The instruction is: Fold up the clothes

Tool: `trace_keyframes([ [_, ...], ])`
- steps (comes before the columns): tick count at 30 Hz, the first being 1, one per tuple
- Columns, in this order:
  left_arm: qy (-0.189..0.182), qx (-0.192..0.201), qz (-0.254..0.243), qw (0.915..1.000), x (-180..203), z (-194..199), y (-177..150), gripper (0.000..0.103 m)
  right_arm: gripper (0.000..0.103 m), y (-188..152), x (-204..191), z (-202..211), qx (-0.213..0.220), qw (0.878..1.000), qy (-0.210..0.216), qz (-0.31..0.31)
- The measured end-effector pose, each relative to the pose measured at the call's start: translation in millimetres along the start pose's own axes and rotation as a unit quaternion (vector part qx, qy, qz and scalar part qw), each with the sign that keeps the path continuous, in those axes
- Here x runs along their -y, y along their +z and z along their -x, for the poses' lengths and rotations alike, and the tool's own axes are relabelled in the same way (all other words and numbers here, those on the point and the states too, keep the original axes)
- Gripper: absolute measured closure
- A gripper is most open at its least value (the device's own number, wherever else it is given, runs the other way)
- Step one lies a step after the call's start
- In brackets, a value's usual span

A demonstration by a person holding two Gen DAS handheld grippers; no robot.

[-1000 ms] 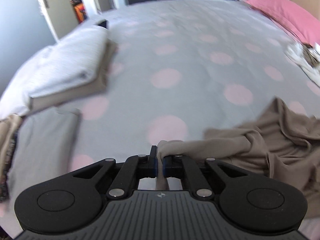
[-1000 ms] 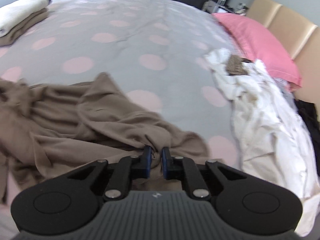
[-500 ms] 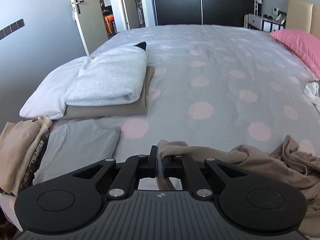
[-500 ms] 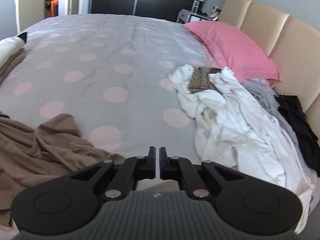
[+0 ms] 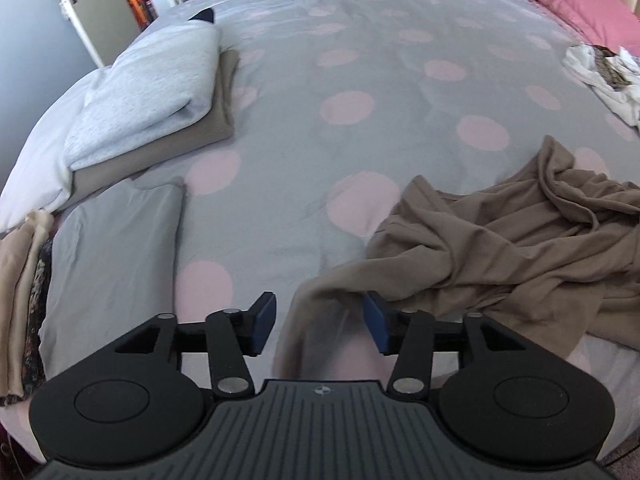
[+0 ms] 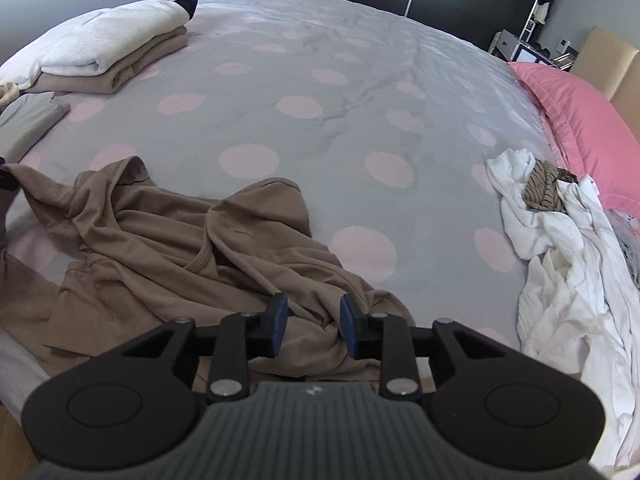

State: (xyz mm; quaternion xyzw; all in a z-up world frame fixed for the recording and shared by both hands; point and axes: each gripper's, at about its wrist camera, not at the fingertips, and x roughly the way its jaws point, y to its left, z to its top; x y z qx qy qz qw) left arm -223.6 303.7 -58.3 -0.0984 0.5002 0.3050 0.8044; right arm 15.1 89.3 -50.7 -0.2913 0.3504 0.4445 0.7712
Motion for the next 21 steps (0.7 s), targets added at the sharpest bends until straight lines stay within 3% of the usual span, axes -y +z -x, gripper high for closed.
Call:
trace_keyframes([
  [1, -0.014, 0.003, -0.009, 0.9999, 4, 2, 2, 0.052, 0.053, 2, -1, -1, 0.001, 1.000, 0.006, 0.005],
  [2, -0.028, 0.004, -0.017, 0.9995, 7, 3, 4, 0.051, 0.051, 3, -2, -2, 0.002, 1.000, 0.012, 0.010],
  [4, -0.035, 0.003, -0.031, 0.9989, 13, 0, 12, 0.045, 0.050, 6, -5, -4, 0.007, 0.999, 0.018, 0.031],
  [7, -0.036, -0.004, -0.046, 0.9983, 18, -12, 25, 0.045, 0.050, 9, -11, -13, 0.012, 0.997, 0.010, 0.073],
  [14, -0.081, -0.060, 0.020, 0.9947, 8, -69, 36, 0.051, 0.057, 11, -9, -42, -0.010, 0.997, 0.043, 0.065],
  [15, -0.086, -0.067, 0.029, 0.9936, 8, -77, 34, 0.054, 0.067, 10, -9, -48, -0.018, 0.997, 0.041, 0.065],
  [18, -0.095, -0.086, 0.061, 0.9899, 4, -91, 31, 0.083, 0.093, 8, -5, -60, -0.033, 0.997, 0.025, 0.058],
  [20, -0.092, -0.081, 0.080, 0.9893, -1, -90, 32, 0.096, 0.097, 9, 3, -63, -0.036, 0.999, 0.014, 0.031],
  [21, -0.084, -0.071, 0.087, 0.9901, -4, -86, 34, 0.097, 0.098, 11, 8, -64, -0.036, 0.999, 0.005, 0.017],
])
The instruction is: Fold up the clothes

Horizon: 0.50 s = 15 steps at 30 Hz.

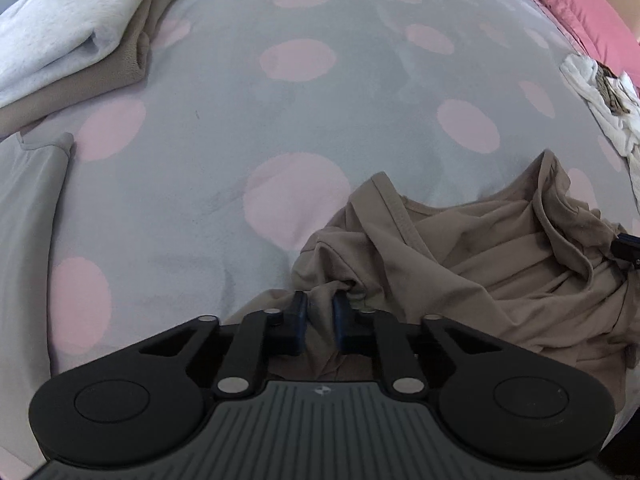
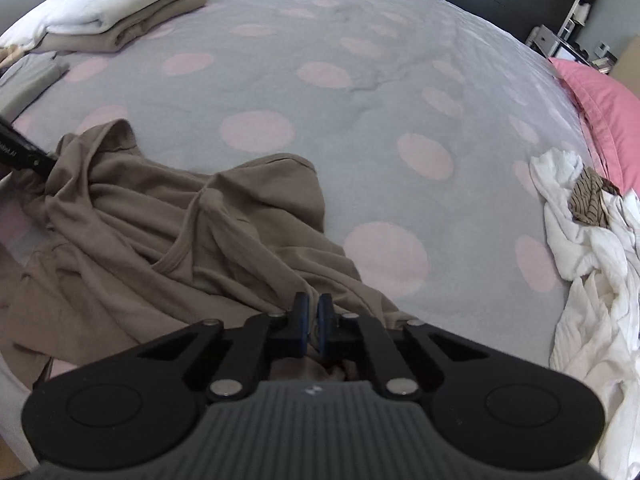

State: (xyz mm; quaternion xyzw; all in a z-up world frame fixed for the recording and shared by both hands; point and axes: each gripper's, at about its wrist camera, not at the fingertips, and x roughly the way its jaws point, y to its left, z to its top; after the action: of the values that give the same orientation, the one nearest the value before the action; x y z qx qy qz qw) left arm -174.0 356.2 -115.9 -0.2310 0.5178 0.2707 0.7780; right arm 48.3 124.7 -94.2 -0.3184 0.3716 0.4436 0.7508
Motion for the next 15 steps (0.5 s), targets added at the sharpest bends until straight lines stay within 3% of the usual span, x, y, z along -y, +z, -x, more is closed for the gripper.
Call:
trace_keyframes([
  [7, 0.040, 0.095, 0.034, 0.9942, -8, 45, 6, 0.099, 0.100, 10, 39, 28, 0.048, 0.989, -0.108, -0.084],
  [15, 0.053, 0.229, 0.045, 0.9710, -12, 135, 25, 0.099, 0.100, 28, 81, 100, 0.134, 0.963, -0.183, -0.145],
])
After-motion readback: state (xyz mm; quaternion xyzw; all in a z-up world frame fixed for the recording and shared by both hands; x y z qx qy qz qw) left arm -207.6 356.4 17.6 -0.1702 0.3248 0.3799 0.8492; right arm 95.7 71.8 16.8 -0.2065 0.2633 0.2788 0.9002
